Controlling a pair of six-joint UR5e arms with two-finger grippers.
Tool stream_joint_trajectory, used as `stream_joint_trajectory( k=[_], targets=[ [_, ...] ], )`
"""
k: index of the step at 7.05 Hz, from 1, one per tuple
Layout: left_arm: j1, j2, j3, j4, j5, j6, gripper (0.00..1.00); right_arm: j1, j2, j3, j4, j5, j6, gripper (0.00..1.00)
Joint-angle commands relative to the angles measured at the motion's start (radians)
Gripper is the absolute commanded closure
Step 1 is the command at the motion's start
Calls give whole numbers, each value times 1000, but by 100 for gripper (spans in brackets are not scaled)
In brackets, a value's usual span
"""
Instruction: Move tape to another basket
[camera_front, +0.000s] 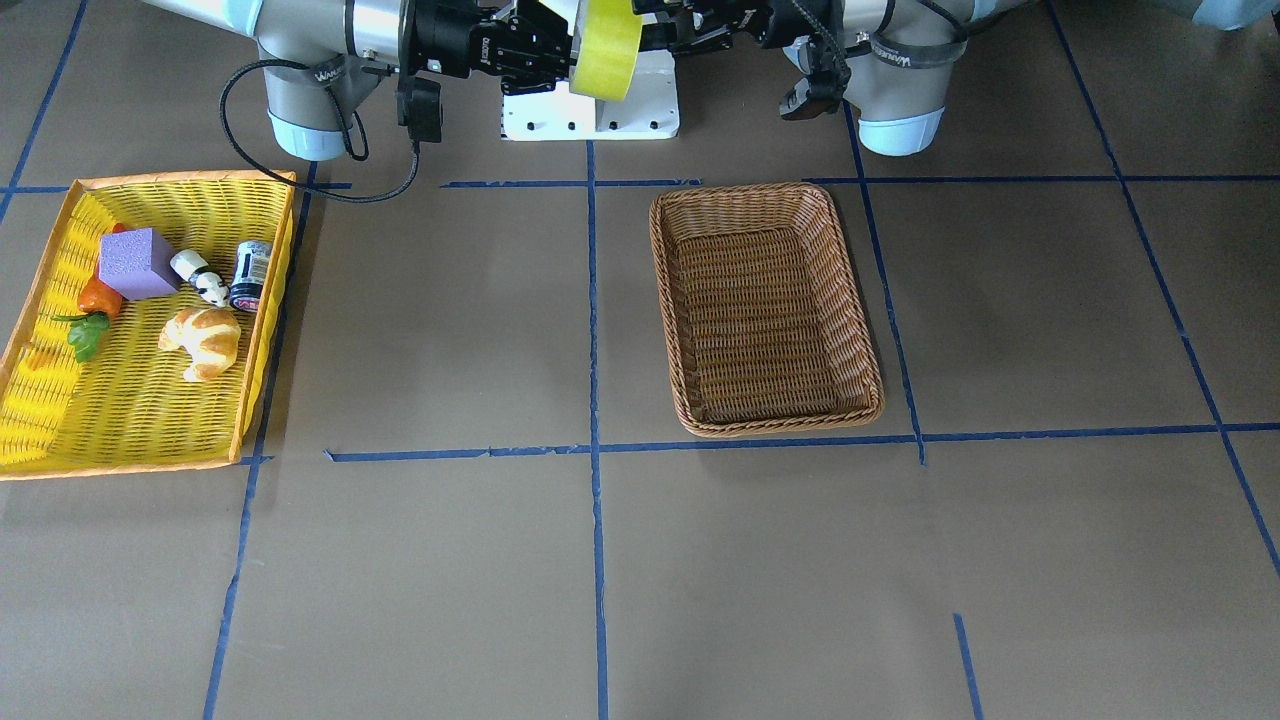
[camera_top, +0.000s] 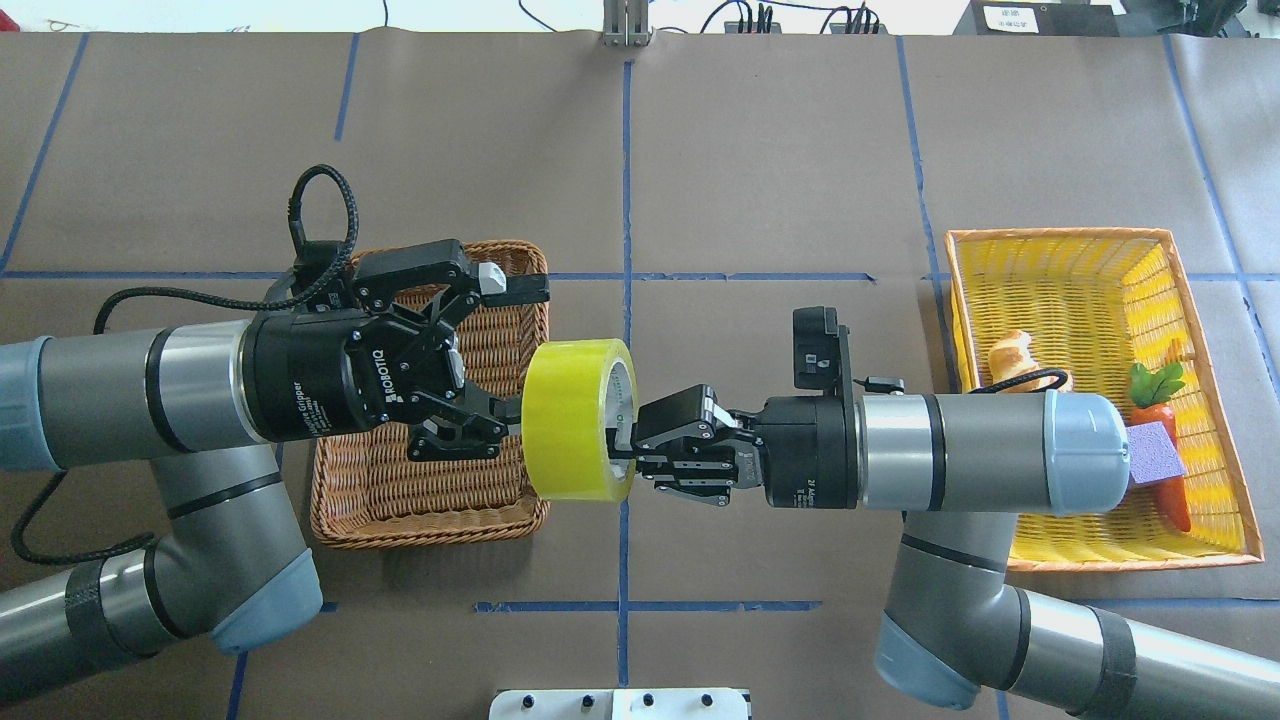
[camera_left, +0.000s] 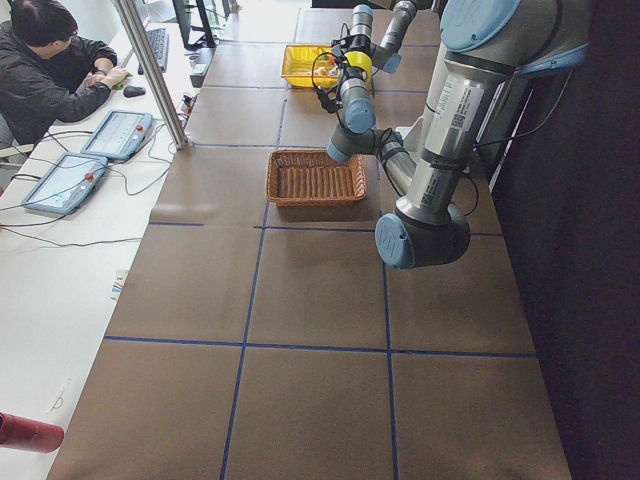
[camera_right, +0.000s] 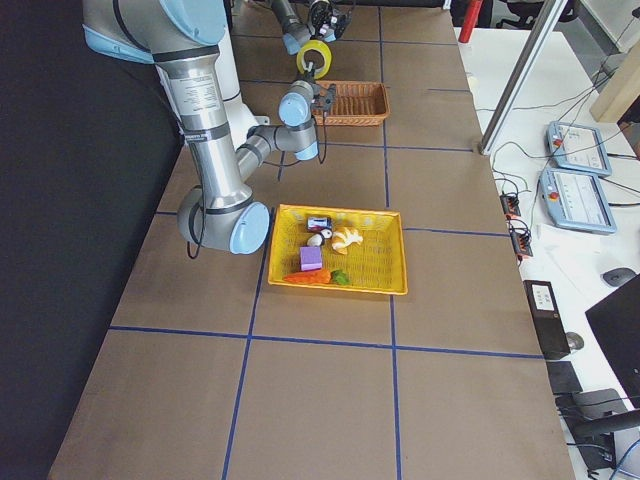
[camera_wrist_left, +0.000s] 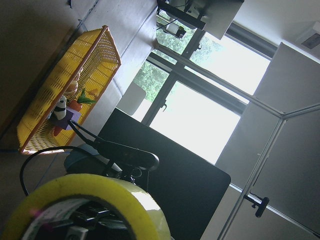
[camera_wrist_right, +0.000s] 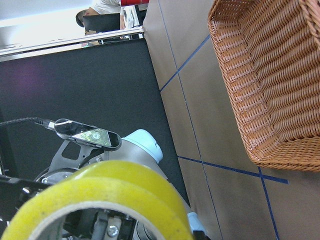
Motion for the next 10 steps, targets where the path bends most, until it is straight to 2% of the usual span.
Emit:
stream_joint_trajectory(
  k=[1, 2, 3, 4, 5, 10],
  targets=[
    [29, -12, 16, -1, 20, -1, 0, -5, 7, -3, -2, 0, 0, 98],
    [36, -18, 16, -1, 22, 1, 0, -5, 22, -7, -2, -8, 0, 98],
    [36, -17, 16, -1, 22, -1, 30, -5, 23, -7, -3, -11, 0, 95],
    [36, -15, 16, 0, 20, -1, 82, -7, 24, -7, -3, -18, 0, 51],
    [36, -15, 15, 0, 20, -1, 99, -8, 24, -7, -6, -37, 0, 1],
    [23, -12, 13, 0, 20, -5, 100, -13, 21, -6, -2, -42, 6, 0]
  ],
)
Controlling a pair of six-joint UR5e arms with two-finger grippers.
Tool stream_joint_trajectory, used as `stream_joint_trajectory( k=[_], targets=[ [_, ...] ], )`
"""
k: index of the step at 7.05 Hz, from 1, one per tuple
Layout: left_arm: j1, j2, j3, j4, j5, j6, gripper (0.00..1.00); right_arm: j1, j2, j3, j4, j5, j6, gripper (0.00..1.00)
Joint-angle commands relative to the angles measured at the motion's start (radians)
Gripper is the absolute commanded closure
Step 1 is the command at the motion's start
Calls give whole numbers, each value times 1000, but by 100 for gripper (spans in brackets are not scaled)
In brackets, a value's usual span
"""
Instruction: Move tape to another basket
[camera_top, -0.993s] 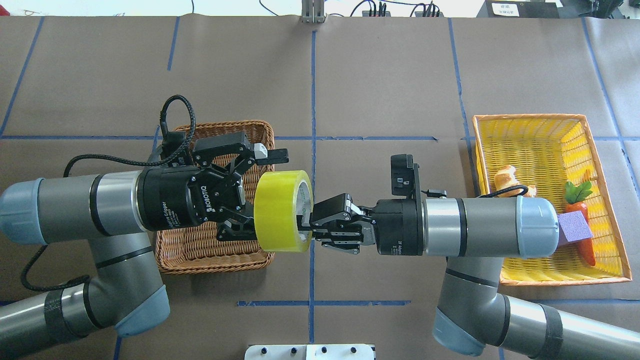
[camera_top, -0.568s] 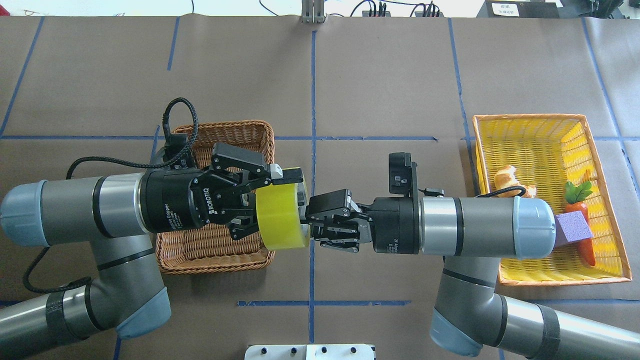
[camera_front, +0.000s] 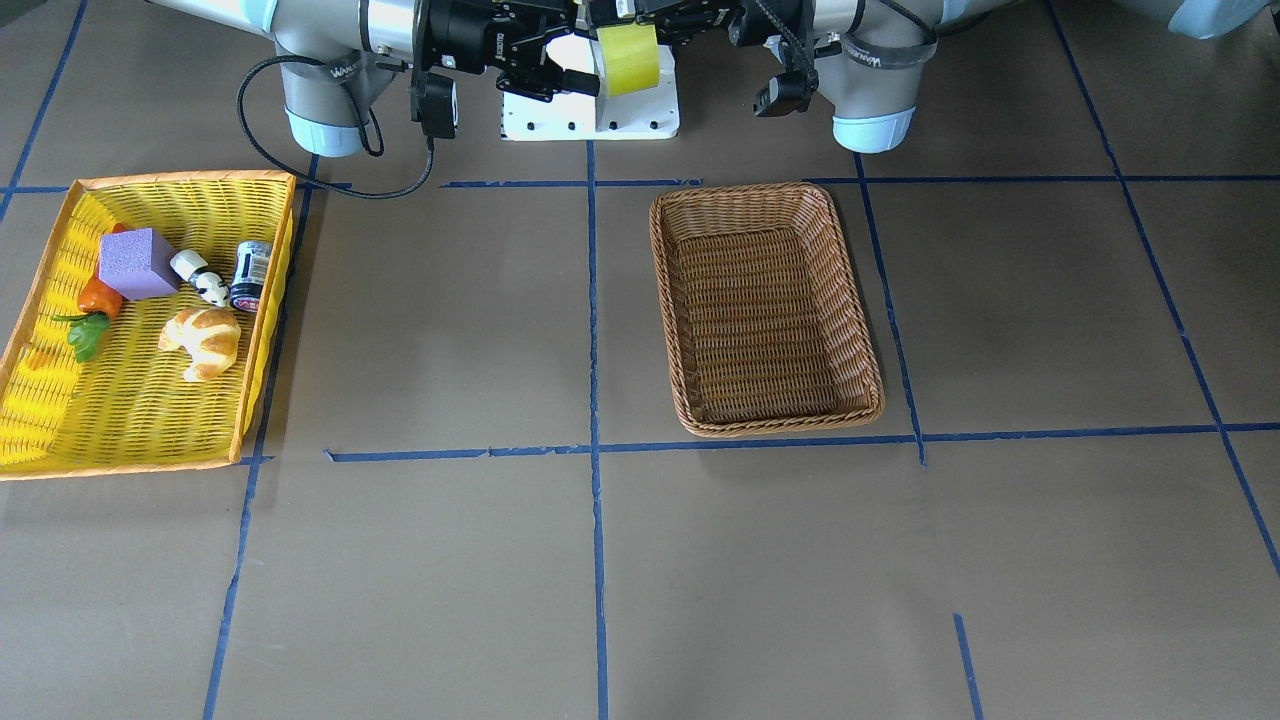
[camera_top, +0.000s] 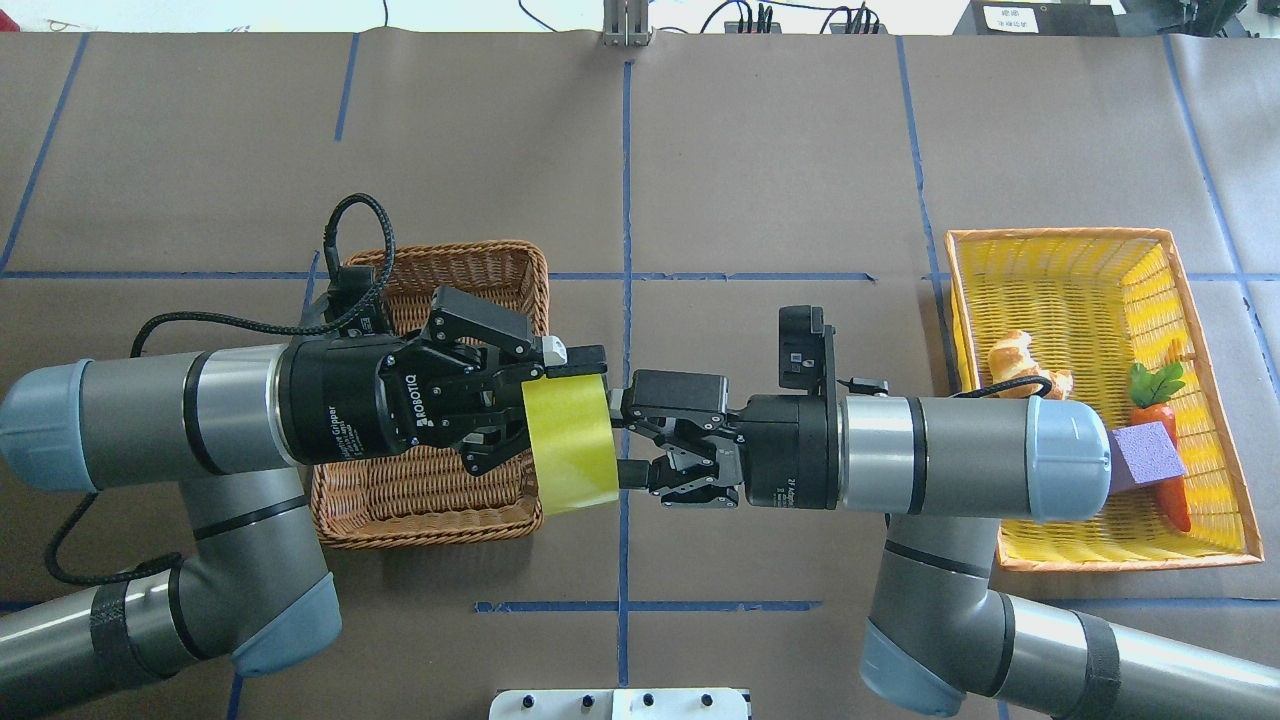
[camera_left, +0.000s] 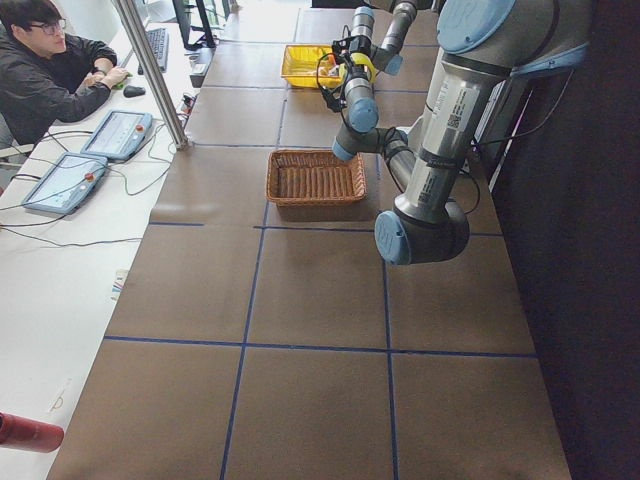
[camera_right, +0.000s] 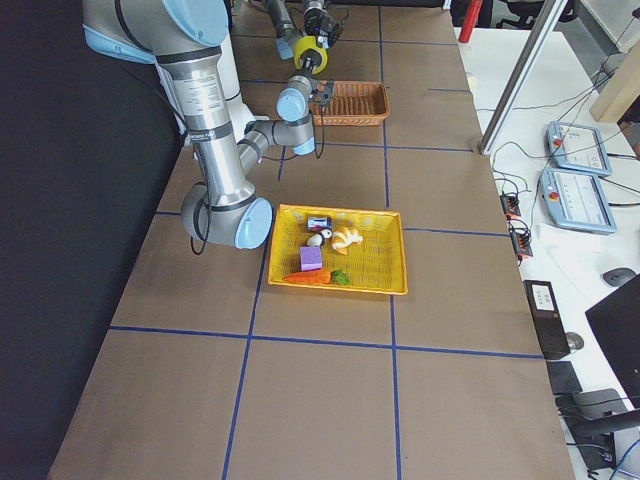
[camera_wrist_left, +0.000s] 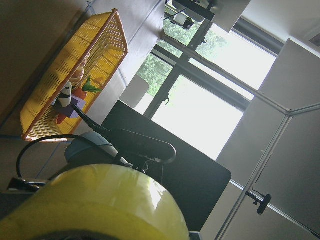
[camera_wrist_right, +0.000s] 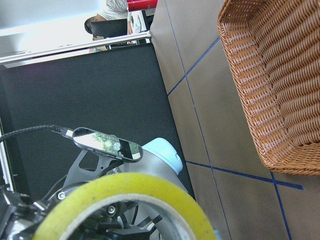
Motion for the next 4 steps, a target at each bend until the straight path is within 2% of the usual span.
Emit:
stream_joint_trajectory(
  k=[1, 3, 4],
  targets=[
    [-56, 11, -4, 0, -9, -3, 100, 1, -6, 1, -2, 1, 6, 0],
    [-151, 43, -1, 6, -68, -52, 100, 12, -14, 0, -17, 2, 0, 0],
    [-178, 65, 2, 12, -105, -51, 100, 33, -27, 3, -64, 6, -6, 0]
  ],
)
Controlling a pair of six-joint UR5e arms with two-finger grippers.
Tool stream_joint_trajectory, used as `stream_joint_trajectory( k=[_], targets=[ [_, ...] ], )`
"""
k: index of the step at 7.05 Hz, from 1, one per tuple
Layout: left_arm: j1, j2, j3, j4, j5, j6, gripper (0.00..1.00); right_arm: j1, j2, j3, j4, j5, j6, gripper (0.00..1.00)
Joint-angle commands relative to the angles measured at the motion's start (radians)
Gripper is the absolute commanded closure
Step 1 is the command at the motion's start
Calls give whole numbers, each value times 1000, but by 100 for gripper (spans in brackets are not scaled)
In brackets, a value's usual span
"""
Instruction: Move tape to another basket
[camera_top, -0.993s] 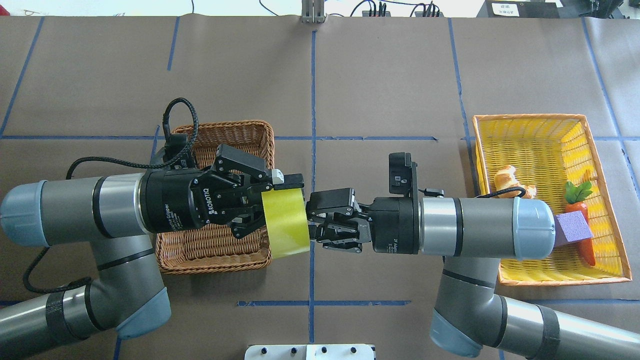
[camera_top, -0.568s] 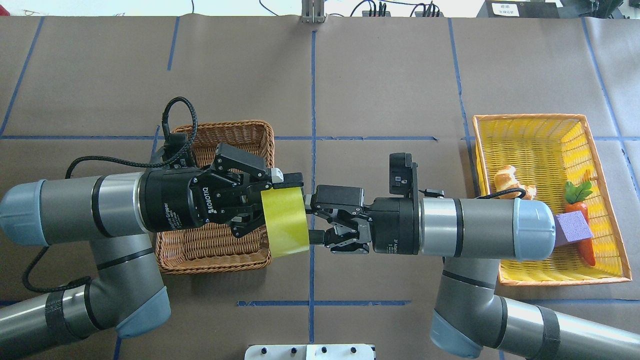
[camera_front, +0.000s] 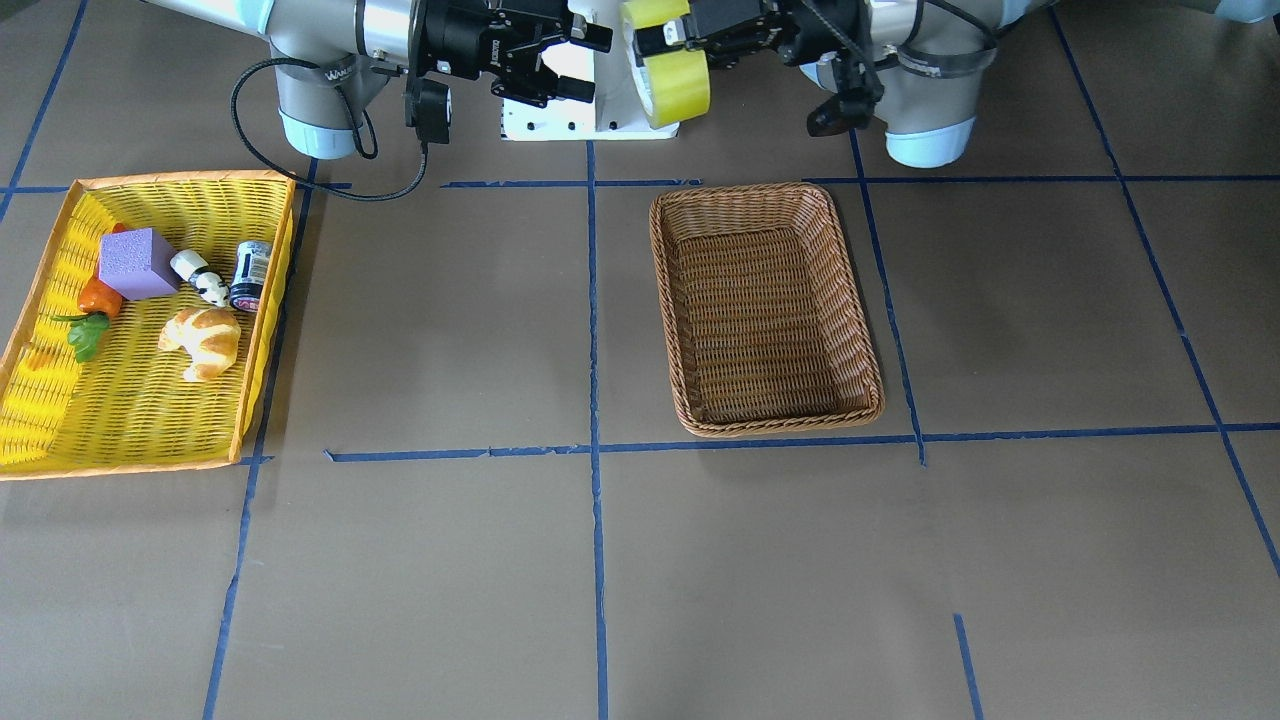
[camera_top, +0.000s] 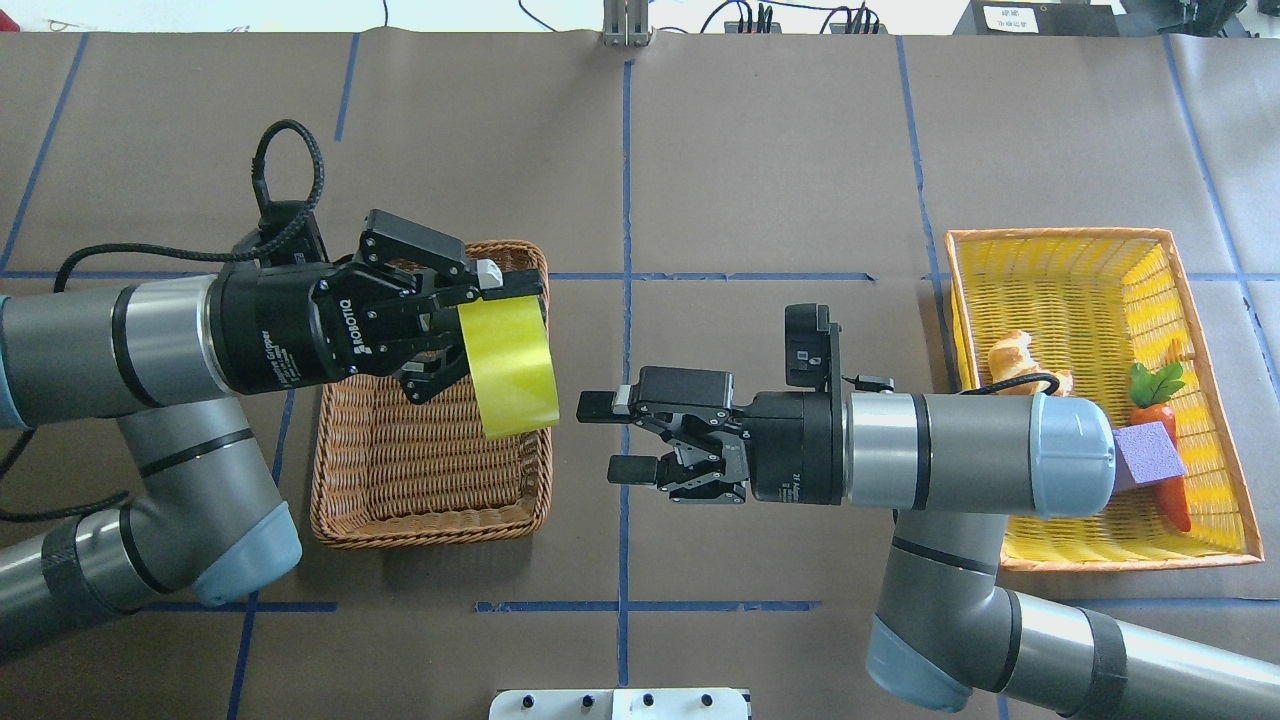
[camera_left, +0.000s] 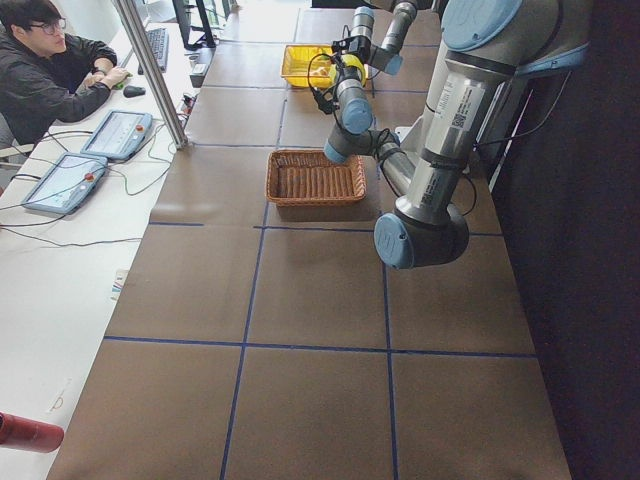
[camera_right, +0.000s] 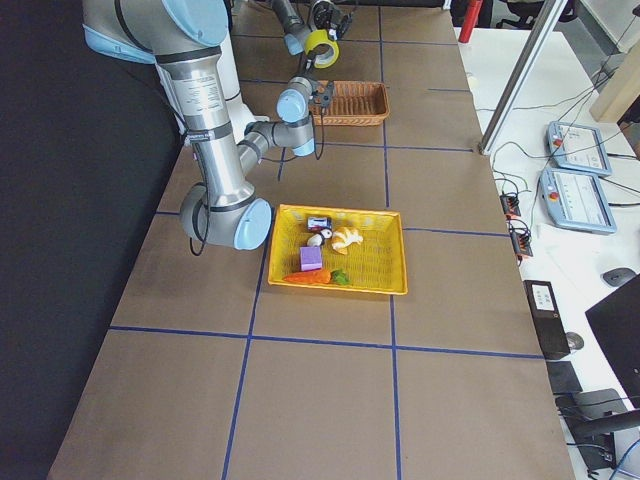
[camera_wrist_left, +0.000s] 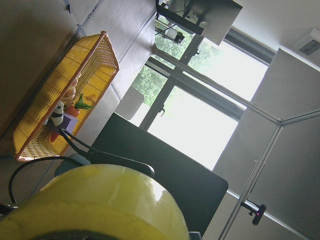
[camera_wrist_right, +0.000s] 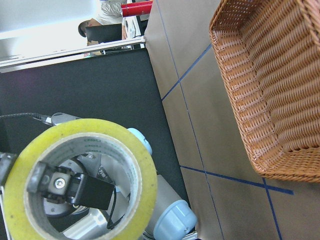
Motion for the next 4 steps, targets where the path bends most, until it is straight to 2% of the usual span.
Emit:
stream_joint_trajectory(
  k=[1, 2, 3, 4],
  targets=[
    [-67, 26, 23, 43, -86, 0, 100, 66, -12, 5, -114, 12, -11, 0],
    [-113, 16, 29, 177, -208, 28, 100, 121, -12, 11, -210, 36, -68, 0],
    [-127, 0, 23, 303, -287, 136, 100, 172, -12, 14, -293, 70, -146, 0],
    [-125, -6, 19, 415, -317, 216, 100, 212, -13, 15, -378, 76, -208, 0]
  ],
)
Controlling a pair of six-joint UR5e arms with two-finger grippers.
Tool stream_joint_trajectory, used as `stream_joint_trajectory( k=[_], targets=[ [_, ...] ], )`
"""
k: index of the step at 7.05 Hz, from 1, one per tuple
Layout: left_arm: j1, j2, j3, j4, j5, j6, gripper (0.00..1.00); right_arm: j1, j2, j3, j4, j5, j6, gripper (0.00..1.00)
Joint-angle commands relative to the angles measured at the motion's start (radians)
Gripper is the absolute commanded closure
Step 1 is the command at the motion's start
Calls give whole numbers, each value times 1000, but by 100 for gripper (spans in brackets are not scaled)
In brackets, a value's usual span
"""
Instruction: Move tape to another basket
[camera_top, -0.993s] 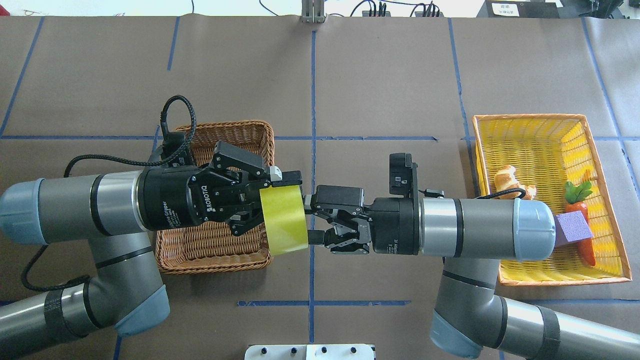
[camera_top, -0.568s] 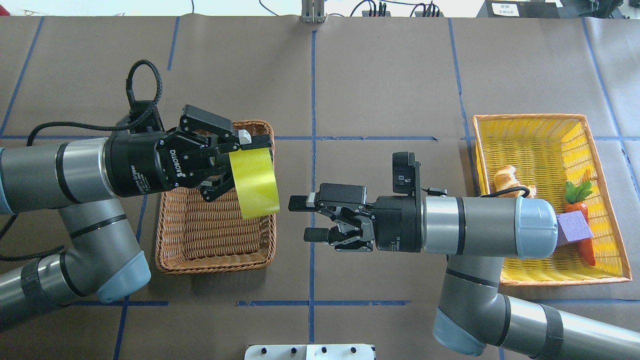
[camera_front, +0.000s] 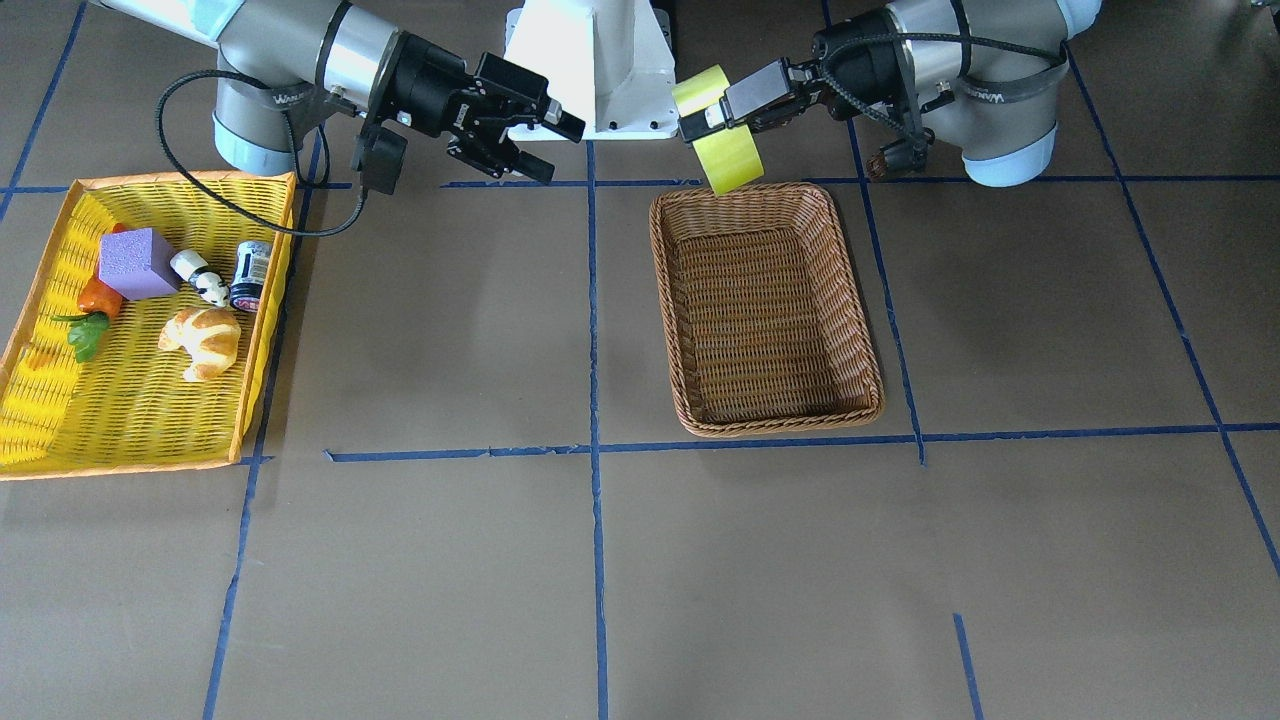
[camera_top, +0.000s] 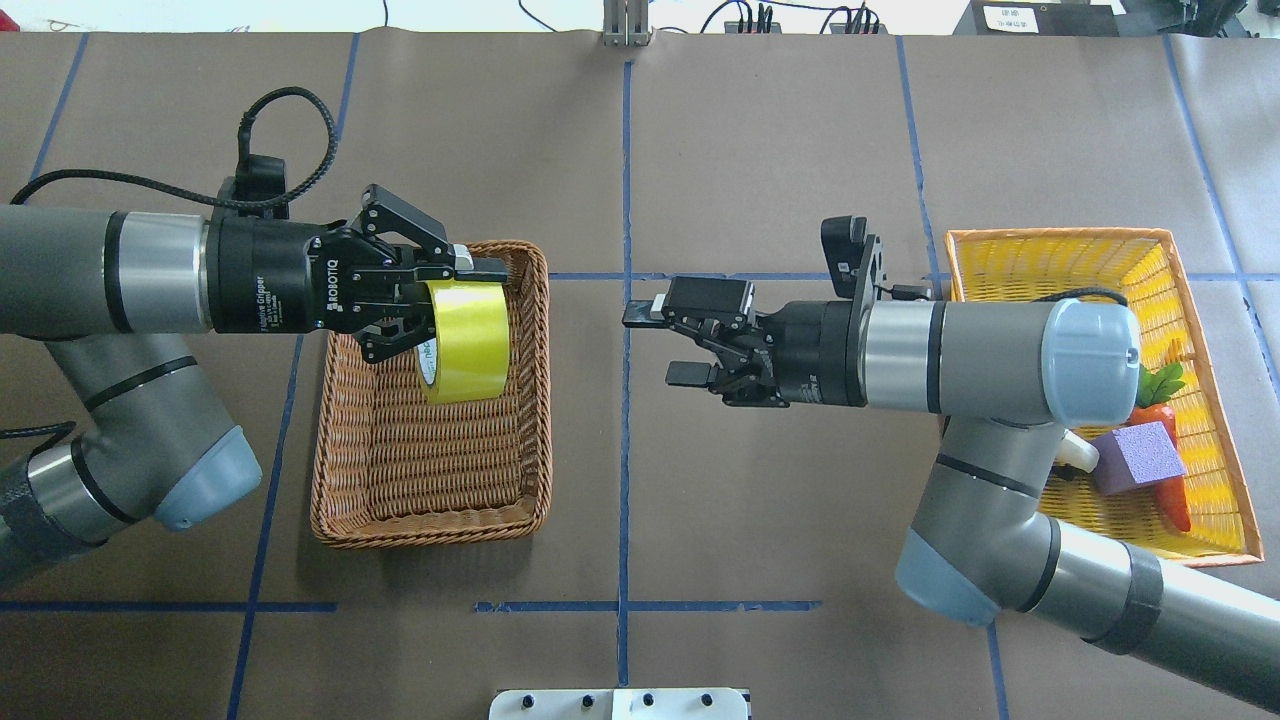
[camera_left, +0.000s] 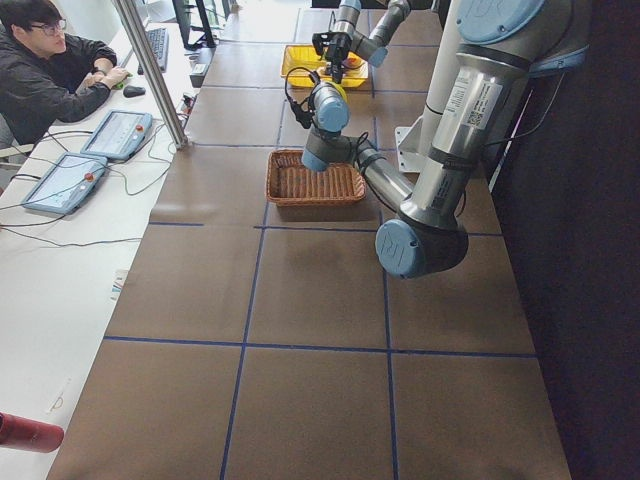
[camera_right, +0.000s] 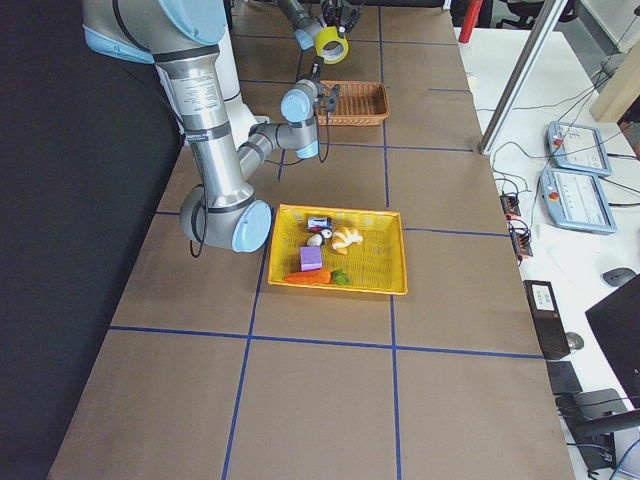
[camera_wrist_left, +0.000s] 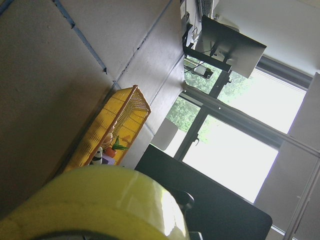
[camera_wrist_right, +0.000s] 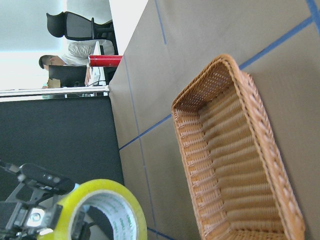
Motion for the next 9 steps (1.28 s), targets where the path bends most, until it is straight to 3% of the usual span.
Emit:
stream_joint_trajectory(
  k=[1, 3, 4, 6, 7, 9],
  targets=[
    [-9, -34, -11, 296, -95, 185, 100, 90, 0, 2, -214, 22, -158, 0],
    [-8, -54, -13, 536, -119, 394, 100, 182, 0, 18, -489, 47, -331, 0],
    [-5, -53, 7, 608, -119, 500, 100, 218, 3, 60, -697, 57, -431, 0],
    [1, -60, 12, 817, -114, 730, 100, 281, 14, 167, -1122, 108, -806, 0],
    [3, -60, 27, 846, -108, 814, 100, 326, 8, 184, -1209, 119, -938, 0],
    [12, -51, 82, 848, -91, 921, 100, 435, 0, 187, -1307, 253, -1087, 0]
  ],
)
